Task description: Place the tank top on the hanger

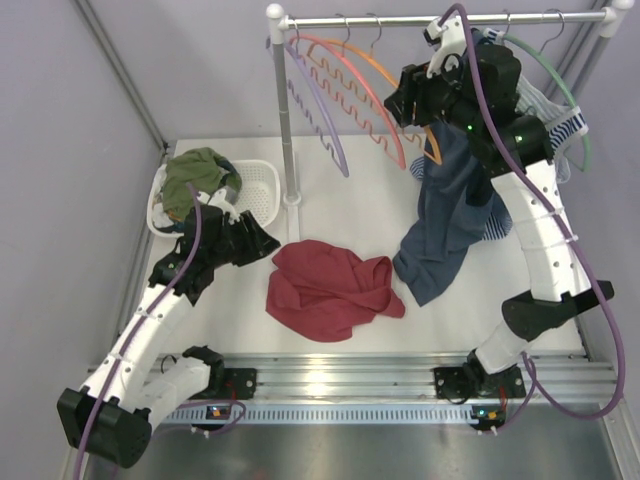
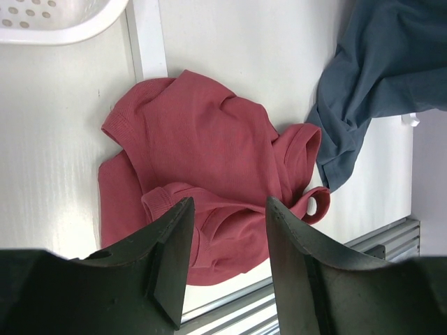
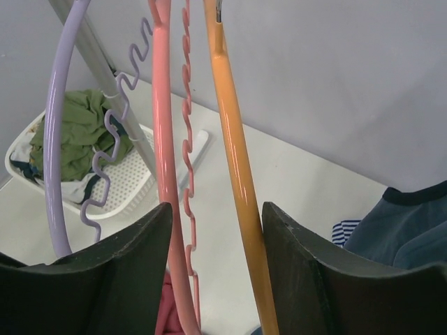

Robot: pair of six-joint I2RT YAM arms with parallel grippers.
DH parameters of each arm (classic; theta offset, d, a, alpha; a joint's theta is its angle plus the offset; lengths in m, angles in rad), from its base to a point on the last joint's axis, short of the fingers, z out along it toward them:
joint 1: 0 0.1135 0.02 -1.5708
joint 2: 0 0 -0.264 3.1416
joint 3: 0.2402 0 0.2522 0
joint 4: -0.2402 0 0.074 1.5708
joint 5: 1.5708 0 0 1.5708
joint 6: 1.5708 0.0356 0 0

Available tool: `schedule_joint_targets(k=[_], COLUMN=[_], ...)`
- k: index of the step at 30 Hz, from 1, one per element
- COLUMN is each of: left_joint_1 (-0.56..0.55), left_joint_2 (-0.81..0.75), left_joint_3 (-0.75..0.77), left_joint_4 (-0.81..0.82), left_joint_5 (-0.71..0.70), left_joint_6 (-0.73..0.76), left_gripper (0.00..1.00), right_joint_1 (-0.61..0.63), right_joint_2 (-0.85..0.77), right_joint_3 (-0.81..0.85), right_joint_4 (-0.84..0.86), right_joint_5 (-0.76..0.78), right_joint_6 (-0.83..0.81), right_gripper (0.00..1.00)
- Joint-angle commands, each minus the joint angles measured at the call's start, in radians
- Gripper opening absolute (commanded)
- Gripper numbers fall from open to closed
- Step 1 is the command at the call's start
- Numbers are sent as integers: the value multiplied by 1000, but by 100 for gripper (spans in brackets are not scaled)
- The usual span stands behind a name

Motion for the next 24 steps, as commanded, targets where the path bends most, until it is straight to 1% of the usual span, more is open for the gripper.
schedule_joint_targets(k=[1, 2, 6, 7, 10, 16, 22, 23, 24], left_joint_1=[-3, -3, -3, -3, -3, -3, -3, -3, -3], left_joint_2=[-4, -6, -6, -6, -12, -12, -16, -18, -19], left_joint_3=[26, 24, 23, 21, 23, 24, 24, 24, 24], left_joint_4=[-1, -1, -4, -6, -9, -13, -16, -16, -16], left_joint_5=[17, 17, 17, 16, 12, 12, 9, 11, 11], left_joint_6=[16, 16, 12, 14, 16, 19, 17, 16, 16], left_gripper=[50, 50, 50, 50, 50, 50, 49, 49, 49], right_joint_1=[11, 12, 26, 26, 34, 55, 95, 101, 113], right_joint_2=[3, 7, 27, 32, 39, 53, 67, 70, 81], right_joint_3=[0, 1, 3, 4, 4, 20, 29, 31, 43], right_joint_4=[8, 8, 8, 8, 10, 11, 13, 13, 11], right_joint_5=[15, 18, 42, 47, 59, 96, 142, 142, 142], right_joint_6=[-15, -15, -15, -47, -50, -58, -61, -61, -61], right_gripper=[54, 52, 50, 50, 49, 49, 39, 34, 32])
